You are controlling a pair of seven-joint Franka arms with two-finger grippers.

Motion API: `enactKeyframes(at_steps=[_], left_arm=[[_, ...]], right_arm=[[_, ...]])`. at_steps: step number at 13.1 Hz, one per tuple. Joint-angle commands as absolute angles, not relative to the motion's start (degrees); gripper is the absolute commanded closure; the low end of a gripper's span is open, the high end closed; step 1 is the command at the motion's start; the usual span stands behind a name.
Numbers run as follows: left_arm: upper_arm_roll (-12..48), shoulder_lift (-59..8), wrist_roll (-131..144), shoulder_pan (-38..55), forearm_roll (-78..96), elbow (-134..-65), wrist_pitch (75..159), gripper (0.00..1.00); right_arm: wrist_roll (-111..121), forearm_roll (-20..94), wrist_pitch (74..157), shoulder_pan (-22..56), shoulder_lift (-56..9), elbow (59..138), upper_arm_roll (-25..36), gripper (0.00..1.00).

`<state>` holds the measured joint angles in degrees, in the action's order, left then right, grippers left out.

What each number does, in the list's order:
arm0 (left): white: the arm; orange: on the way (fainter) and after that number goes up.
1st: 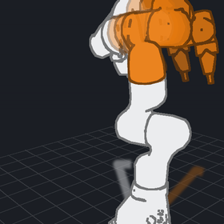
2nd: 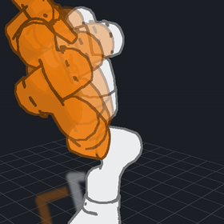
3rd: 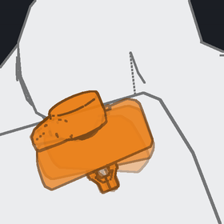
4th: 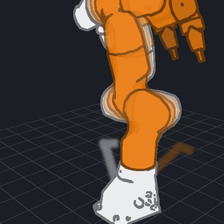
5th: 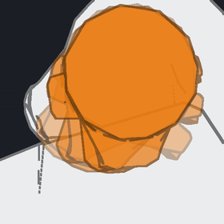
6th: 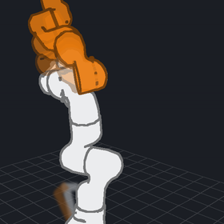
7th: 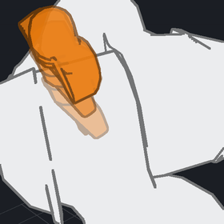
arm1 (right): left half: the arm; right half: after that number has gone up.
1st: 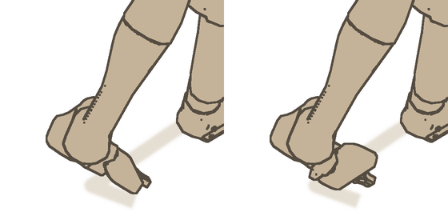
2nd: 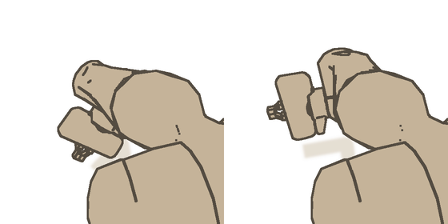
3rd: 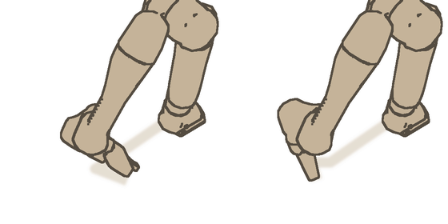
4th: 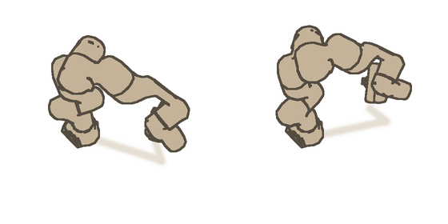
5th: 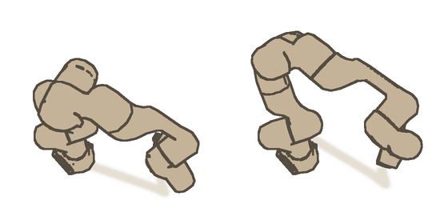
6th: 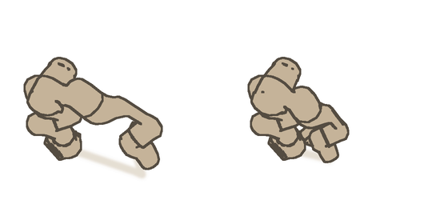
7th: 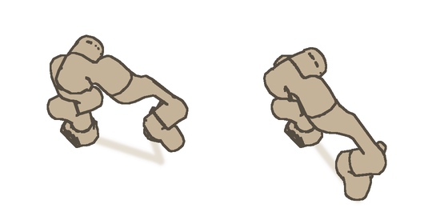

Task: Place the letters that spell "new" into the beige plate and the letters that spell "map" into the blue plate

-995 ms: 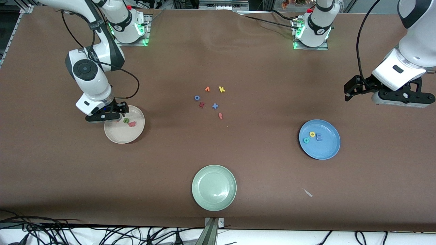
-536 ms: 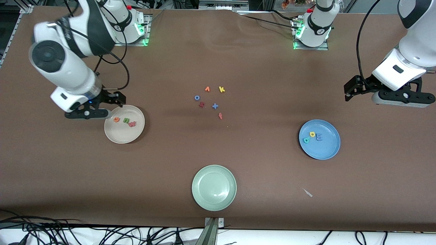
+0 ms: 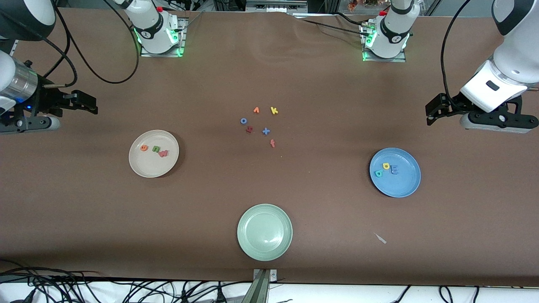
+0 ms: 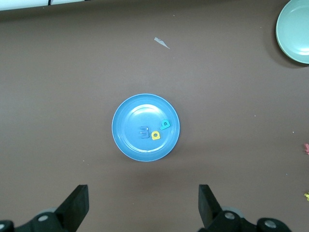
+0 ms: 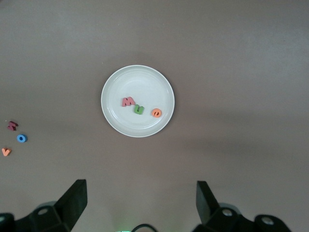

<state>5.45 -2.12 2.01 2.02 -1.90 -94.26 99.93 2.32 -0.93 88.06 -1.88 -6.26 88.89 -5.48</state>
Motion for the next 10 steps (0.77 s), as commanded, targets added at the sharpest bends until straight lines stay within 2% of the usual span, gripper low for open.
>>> enactKeyframes(at_steps=[1, 10], left_arm=[[5.6, -2.6, 1.8, 1.7, -0.1, -92.6, 98.6, 0.00], [5.6, -2.6, 1.8, 1.7, -0.1, -92.6, 98.6, 0.00]], right_arm=[[2.5, 0.0, 85.4, -0.9, -6.9, 85.4, -5.4, 0.00], [2.5, -0.6, 85.5, -1.0, -6.9, 85.0, -5.3, 0.00]])
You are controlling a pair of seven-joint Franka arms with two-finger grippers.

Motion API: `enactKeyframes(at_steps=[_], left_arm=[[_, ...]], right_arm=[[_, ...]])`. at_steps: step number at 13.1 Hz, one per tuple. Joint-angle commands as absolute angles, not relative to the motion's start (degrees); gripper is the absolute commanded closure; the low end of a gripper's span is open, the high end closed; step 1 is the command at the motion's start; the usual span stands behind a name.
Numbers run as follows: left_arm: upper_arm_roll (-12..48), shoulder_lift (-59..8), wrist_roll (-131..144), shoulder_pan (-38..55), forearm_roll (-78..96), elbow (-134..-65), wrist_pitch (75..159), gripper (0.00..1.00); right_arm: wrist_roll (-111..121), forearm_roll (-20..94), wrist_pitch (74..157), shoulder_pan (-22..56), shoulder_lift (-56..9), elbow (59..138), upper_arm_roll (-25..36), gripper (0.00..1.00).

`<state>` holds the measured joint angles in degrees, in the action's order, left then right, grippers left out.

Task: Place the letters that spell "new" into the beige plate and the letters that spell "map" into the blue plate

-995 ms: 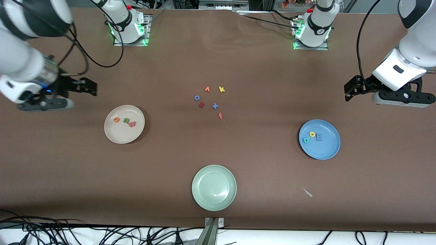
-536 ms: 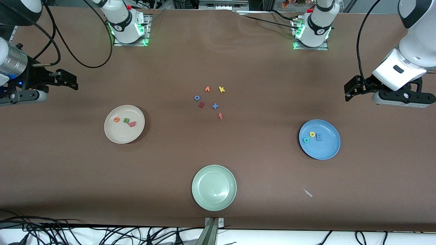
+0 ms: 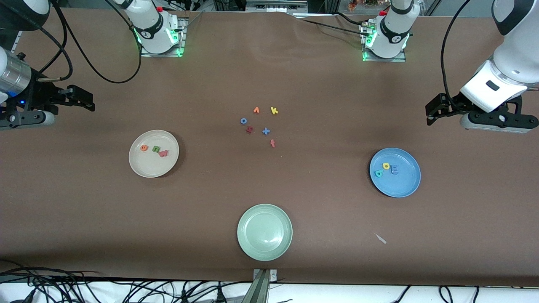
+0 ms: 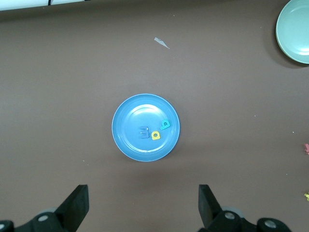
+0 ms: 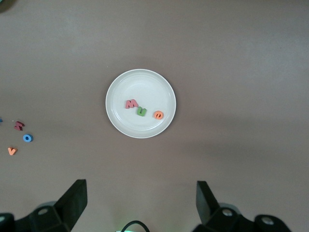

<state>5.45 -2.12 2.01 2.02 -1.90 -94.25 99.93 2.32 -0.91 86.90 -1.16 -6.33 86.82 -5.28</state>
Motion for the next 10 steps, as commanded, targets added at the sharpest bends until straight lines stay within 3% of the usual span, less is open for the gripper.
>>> enactKeyframes(at_steps=[1, 10], left_arm=[[5.6, -2.6, 1.8, 1.7, -0.1, -92.6, 98.6, 0.00], [5.6, -2.6, 1.8, 1.7, -0.1, -92.6, 98.6, 0.00]], right_arm=[[2.3, -0.6, 86.0, -1.0, -6.9, 84.8, -5.3, 0.00], [1.8, -2.1, 87.5, -1.0, -7.5, 82.5, -5.0, 0.00]])
